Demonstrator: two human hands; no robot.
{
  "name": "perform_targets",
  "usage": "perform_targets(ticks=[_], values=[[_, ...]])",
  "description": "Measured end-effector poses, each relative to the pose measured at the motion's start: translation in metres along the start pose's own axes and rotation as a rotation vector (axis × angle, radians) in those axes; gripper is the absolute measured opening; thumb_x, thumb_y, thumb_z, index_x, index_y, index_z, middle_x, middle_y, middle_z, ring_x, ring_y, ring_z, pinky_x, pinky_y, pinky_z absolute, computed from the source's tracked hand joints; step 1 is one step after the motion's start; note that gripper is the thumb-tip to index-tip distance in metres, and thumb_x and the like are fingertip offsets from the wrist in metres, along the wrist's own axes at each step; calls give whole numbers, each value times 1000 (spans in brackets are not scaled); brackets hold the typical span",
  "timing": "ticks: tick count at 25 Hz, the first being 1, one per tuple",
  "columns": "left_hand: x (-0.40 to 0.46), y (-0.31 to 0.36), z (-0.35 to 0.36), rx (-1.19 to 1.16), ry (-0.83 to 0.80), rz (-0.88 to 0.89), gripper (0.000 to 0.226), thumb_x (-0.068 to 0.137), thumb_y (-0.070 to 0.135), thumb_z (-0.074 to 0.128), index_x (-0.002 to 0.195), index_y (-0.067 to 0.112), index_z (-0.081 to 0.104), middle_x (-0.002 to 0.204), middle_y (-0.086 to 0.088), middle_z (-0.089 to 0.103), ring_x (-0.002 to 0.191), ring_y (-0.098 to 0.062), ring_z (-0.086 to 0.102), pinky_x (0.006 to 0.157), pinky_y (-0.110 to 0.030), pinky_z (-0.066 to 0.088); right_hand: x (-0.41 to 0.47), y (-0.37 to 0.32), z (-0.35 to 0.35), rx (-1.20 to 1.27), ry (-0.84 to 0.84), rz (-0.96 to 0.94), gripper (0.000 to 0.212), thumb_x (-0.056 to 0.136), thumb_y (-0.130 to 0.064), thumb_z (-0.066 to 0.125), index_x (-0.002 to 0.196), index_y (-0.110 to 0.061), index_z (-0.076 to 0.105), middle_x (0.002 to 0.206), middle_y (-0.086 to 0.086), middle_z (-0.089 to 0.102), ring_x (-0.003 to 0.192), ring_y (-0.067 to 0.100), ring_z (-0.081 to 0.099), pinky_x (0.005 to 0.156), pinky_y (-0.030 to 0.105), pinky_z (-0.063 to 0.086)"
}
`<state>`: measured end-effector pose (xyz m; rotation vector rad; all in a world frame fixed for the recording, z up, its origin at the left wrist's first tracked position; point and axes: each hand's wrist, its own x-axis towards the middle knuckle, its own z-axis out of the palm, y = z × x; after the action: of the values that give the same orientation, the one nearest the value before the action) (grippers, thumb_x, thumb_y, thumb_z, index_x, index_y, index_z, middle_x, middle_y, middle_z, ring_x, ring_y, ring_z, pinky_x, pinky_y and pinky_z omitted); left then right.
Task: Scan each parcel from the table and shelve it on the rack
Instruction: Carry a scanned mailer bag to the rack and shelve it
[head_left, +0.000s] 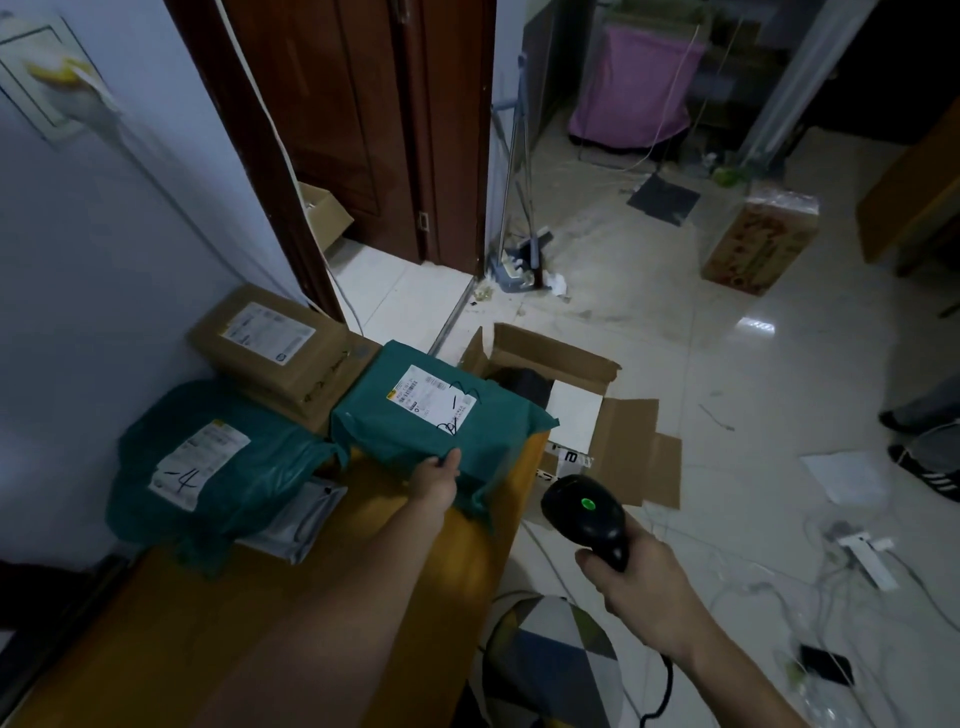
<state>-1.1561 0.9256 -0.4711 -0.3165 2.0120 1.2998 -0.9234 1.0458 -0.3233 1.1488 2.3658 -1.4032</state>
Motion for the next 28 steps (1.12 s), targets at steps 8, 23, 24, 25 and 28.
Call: perform_targets(ticks=[8,23,24,25,28], values=[[-19,-32,-23,-100,226,89,28,101,23,62,107,0,75,114,-19,67,91,-27,63,68,-31,50,9,-15,12,16,-54,-75,34,88,-21,67,120,-27,57,68,-6,64,58,11,60,54,21,43],[-33,-105,-26,-205,-6,-15,97,70,16,97,146,9,38,116,1,63,107,-20,64,91,-34,54,1,-26,38,116,-160,-175,27,90,-15,67,100,-38,55,69,-2,64,55,10,57,55,25,45],[-34,-109,-25,-204,-14,-1,100,69,17,98,148,11,36,117,2,62,106,-18,64,88,-32,54,2,-25,39,119,-157,-182,27,90,-16,67,102,-36,56,69,-2,64,55,9,57,55,25,45],[-36,-114,-23,-204,-28,15,103,68,19,99,147,14,33,120,2,61,106,-15,63,86,-29,54,2,-24,40,122,-152,-189,25,90,-16,67,104,-34,57,69,-2,64,55,9,57,55,25,45],[-47,-132,-19,-166,-25,111,114,59,35,101,144,20,27,129,1,54,114,-14,60,85,-25,54,2,-26,46,144,-140,-205,24,90,-17,66,110,-28,59,68,-3,63,56,10,57,56,26,44]])
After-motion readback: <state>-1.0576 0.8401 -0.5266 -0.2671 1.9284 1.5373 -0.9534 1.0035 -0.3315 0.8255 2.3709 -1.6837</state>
